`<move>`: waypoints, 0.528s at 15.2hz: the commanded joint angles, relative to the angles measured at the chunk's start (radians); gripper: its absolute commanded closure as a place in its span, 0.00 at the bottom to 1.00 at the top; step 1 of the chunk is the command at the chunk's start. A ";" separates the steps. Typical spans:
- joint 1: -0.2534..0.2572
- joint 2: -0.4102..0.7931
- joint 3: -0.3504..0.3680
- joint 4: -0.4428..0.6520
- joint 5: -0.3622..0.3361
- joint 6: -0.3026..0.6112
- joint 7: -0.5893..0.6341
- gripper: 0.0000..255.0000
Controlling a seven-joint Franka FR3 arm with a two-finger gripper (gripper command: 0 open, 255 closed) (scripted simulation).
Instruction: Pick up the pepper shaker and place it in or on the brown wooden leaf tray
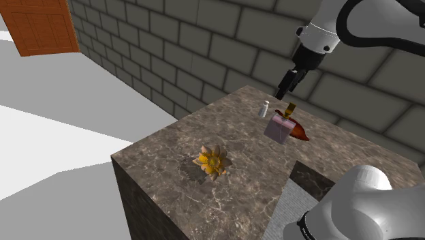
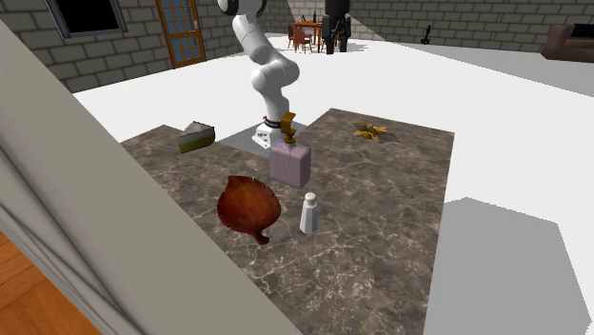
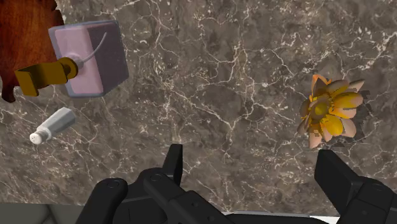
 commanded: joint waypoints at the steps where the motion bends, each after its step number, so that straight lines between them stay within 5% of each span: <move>1: 0.000 0.000 0.000 0.000 0.000 0.000 0.000 0.00; 8: -0.032 0.134 -0.126 -0.015 -0.064 0.149 -0.114 0.00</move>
